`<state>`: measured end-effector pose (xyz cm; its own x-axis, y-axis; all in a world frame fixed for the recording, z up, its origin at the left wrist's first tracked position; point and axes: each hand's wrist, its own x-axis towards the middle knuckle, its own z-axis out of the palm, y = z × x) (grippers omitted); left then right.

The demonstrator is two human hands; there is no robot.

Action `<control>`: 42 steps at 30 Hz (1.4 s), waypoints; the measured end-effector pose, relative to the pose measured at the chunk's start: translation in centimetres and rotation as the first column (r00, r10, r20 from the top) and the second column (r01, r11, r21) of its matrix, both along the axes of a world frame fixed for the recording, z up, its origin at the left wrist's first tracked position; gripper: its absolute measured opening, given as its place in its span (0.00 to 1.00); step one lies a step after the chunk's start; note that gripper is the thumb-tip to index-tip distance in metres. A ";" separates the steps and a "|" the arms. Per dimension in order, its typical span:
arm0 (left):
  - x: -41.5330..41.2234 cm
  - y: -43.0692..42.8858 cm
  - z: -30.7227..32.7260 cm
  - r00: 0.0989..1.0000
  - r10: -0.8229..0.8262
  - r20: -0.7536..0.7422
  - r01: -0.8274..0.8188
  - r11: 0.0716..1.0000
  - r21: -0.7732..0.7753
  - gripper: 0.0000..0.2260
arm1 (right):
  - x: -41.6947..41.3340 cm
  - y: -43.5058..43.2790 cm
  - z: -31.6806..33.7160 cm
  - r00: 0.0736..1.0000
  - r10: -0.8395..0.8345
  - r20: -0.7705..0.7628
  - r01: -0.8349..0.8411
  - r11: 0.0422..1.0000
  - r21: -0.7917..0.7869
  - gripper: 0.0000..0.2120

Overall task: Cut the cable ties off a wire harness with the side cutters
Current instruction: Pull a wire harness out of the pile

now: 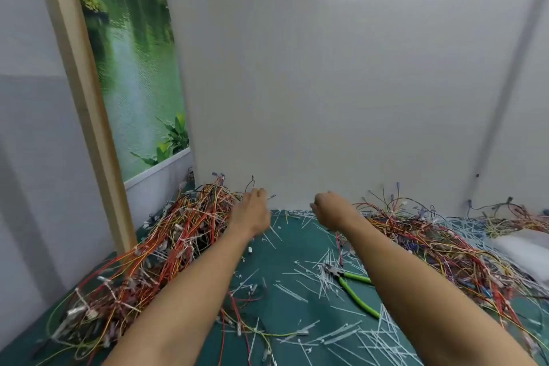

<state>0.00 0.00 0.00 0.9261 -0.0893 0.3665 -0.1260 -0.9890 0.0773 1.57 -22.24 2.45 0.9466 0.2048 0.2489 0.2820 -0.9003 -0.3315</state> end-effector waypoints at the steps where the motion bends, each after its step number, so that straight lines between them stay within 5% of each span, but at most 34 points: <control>1: -0.1 0.8 0.1 0.995 0.104 0.001 -0.104 0.993 -0.049 0.23 | 0.4 -0.5 -0.4 0.999 -0.017 -0.040 0.020 0.997 0.073 0.19; 4: -0.9 4.3 -0.2 0.907 0.421 0.011 -0.417 0.901 -0.118 0.26 | -0.6 -2.2 -2.0 0.943 -0.037 -0.331 0.205 0.848 0.489 0.16; 8: -2.0 6.9 -1.5 0.868 0.478 -0.134 -0.494 0.860 -0.129 0.23 | -2.6 -2.5 -4.5 0.818 0.086 -0.568 0.231 0.856 0.463 0.08; 13: -3.3 6.6 -2.0 0.879 0.455 -0.143 -0.469 0.878 -0.092 0.19 | -3.9 -1.0 -5.1 0.794 0.141 -0.592 0.165 0.887 0.432 0.10; 17: -4.2 5.9 -2.5 0.884 0.415 -0.214 -0.462 0.846 -0.265 0.22 | -5.1 -0.1 -4.9 0.786 0.168 -0.595 0.112 0.908 0.404 0.09; 22: -4.1 4.8 -2.3 0.901 0.366 -0.233 -0.431 0.697 -0.572 0.23 | -5.7 0.4 -6.4 0.767 0.163 -0.620 0.076 0.937 0.340 0.12; 25: -2.9 5.1 -1.9 0.911 0.336 -0.238 -0.397 0.561 -0.726 0.12 | -5.3 0.6 -7.4 0.773 0.177 -0.610 0.066 0.933 0.355 0.12; 27: -2.4 5.3 -1.3 0.923 0.293 -0.251 -0.379 0.572 -0.727 0.03 | -4.9 0.9 -7.3 0.787 0.208 -0.580 0.056 0.913 0.405 0.11; 29: -2.1 5.4 -0.7 0.941 0.241 -0.239 -0.339 0.632 -0.697 0.09 | -4.6 1.3 -6.4 0.799 0.249 -0.547 0.047 0.881 0.470 0.09; 38: -0.9 4.6 1.6 0.930 0.233 0.284 0.051 0.686 -0.726 0.06 | -3.0 9.1 -2.8 0.745 0.498 -0.444 -0.046 0.702 0.710 0.13; 42: -1.0 5.2 3.7 0.879 0.109 0.464 0.231 0.753 -0.616 0.07 | -1.8 15.2 -3.5 0.795 0.448 -0.409 -0.035 0.707 0.706 0.19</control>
